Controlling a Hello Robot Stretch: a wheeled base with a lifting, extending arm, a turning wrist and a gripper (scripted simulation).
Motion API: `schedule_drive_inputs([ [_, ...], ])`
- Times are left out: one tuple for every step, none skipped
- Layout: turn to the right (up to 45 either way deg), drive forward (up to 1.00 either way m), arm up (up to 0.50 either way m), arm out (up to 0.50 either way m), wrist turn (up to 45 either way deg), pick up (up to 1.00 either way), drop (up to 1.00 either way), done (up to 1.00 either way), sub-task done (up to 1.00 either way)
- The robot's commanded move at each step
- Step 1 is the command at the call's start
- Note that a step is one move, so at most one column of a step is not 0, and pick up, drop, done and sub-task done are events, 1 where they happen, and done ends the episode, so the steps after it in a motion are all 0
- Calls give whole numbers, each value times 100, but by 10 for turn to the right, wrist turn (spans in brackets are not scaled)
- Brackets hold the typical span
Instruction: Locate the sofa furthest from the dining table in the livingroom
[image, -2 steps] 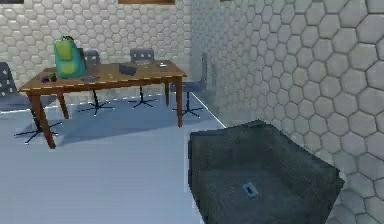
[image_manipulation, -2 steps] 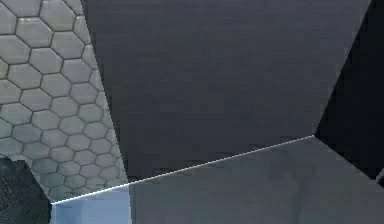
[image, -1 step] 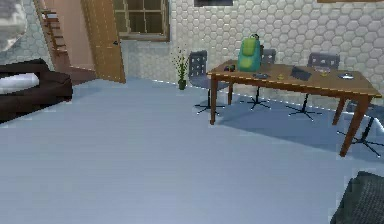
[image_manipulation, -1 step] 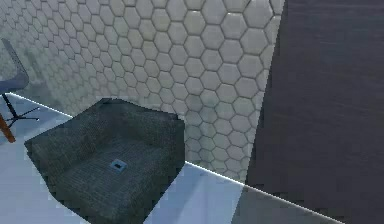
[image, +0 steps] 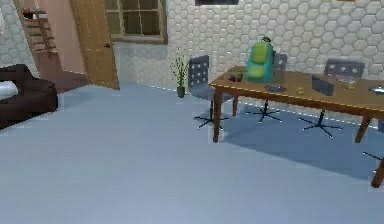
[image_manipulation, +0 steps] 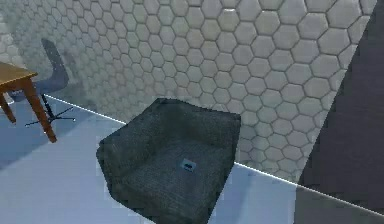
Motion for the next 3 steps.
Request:
schedule_drive_inputs([
  [330, 0, 0, 0, 0, 0, 0, 0, 0],
  [0, 100, 0, 0, 0, 0, 0, 0, 0],
  [0, 25, 0, 0, 0, 0, 0, 0, 0],
])
